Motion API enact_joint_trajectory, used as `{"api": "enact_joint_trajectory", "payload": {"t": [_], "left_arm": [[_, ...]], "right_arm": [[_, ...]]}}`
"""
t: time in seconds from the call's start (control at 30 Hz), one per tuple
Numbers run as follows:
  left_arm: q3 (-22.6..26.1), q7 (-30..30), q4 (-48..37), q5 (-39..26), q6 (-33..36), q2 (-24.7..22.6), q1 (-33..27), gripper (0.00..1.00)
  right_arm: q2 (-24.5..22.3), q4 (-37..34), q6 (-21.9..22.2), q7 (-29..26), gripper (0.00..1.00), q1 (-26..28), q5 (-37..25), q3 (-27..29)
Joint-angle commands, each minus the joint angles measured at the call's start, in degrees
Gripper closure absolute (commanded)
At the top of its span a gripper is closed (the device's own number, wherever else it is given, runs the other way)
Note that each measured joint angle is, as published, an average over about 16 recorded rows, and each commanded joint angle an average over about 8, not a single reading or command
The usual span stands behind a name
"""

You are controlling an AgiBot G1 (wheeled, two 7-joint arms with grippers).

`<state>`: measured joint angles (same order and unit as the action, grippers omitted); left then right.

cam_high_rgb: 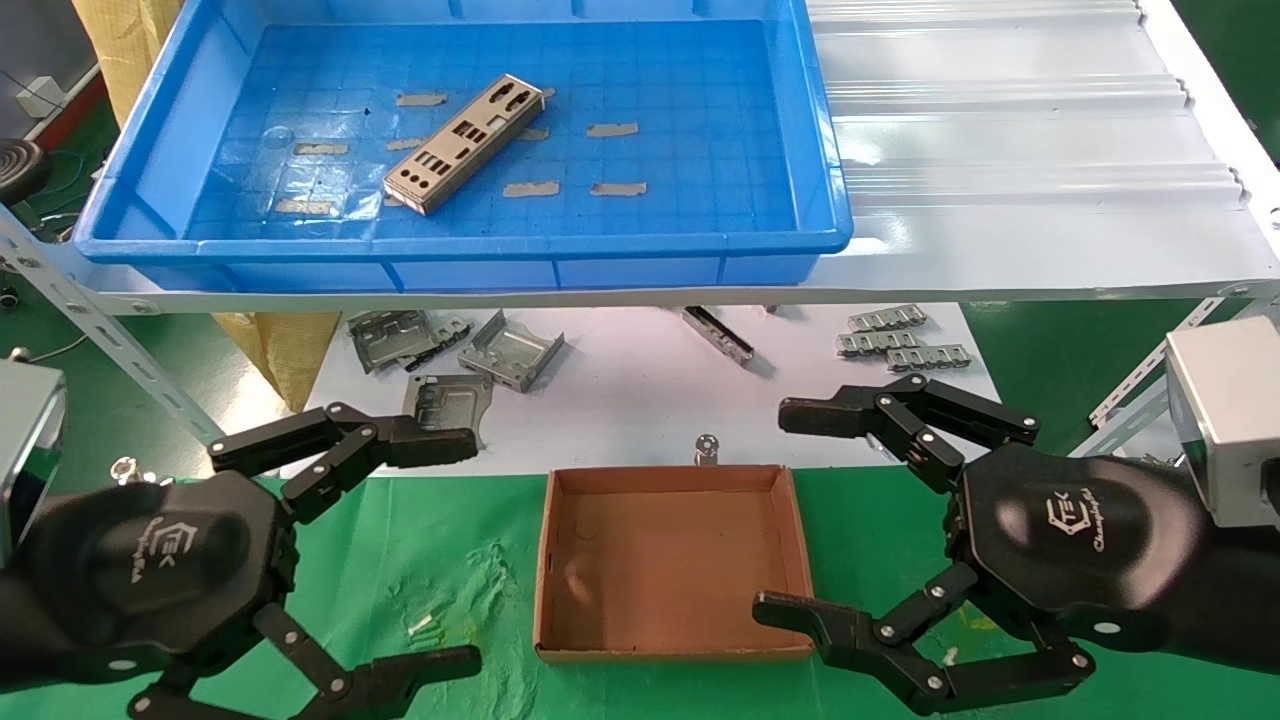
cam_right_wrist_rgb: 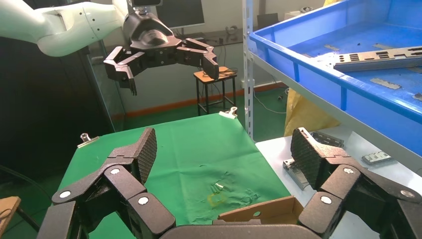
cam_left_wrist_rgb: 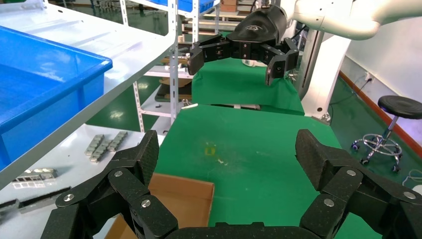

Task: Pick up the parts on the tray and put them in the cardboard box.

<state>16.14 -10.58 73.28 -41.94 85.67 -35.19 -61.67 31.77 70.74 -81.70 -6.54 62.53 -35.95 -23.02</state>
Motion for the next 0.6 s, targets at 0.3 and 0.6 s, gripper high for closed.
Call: {"api": "enact_joint_trajectory", "payload": {"t": [0.3, 0.6], "left_arm": [[0.0, 0.0, 0.0, 0.0, 0.0, 0.0, 0.0, 0.0], [0.0, 0.0, 0.0, 0.0, 0.0, 0.0, 0.0, 0.0]], "right_arm": [[0.0, 0.0, 0.0, 0.0, 0.0, 0.0, 0.0, 0.0], [0.0, 0.0, 0.0, 0.0, 0.0, 0.0, 0.0, 0.0]]}}
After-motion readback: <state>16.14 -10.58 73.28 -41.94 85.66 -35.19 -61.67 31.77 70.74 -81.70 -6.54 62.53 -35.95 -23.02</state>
